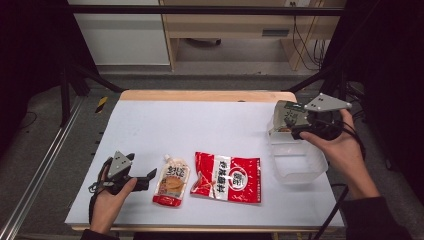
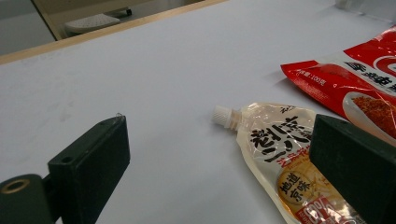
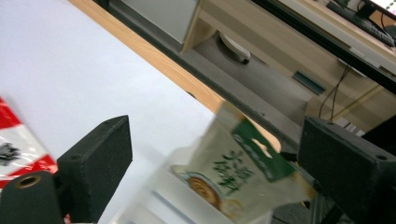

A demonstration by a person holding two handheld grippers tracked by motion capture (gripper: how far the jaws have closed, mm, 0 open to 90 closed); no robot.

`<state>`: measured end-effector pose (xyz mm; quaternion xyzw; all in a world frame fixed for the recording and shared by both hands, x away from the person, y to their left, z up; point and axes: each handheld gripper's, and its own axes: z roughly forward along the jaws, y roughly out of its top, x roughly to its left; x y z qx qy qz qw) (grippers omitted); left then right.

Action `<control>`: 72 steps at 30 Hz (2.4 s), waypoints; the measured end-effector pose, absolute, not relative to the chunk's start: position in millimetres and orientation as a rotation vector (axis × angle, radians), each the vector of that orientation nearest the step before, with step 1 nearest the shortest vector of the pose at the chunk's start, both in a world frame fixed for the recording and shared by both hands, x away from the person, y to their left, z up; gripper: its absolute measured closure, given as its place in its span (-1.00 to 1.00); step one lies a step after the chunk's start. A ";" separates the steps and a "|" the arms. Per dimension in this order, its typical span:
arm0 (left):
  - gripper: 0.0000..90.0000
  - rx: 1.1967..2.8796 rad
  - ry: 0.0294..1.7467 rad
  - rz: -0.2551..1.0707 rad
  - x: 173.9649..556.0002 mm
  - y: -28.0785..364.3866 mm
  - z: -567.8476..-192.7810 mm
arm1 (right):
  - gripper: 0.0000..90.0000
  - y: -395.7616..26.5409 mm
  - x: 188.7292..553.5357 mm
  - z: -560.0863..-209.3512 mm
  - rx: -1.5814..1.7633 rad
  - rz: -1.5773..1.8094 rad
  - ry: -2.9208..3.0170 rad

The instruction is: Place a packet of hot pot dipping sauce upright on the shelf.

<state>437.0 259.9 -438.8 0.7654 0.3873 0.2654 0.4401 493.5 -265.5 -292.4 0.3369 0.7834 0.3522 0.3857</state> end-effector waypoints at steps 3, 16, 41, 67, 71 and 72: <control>-0.88 1.910 0.951 0.658 435.5 259.1 -438.2 | -0.65 -246.7 482.4 -296.1 0.816 0.926 2.009; -0.88 1.949 0.915 0.651 429.7 256.0 -438.6 | -0.26 -133.6 458.1 -338.7 0.726 1.033 2.192; -0.91 2.035 0.892 0.640 408.0 248.6 -447.1 | 0.19 -33.8 476.0 -394.5 0.783 1.100 2.385; -0.84 2.128 0.825 0.606 397.3 239.0 -454.3 | 0.44 5.5 497.9 -437.6 0.815 1.040 2.522; -0.84 2.137 0.831 0.600 397.5 237.8 -456.1 | 0.43 9.7 500.9 -442.5 0.823 1.042 2.530; -0.84 2.145 0.833 0.597 397.6 237.5 -456.8 | 0.42 11.2 501.7 -444.7 0.835 1.045 2.533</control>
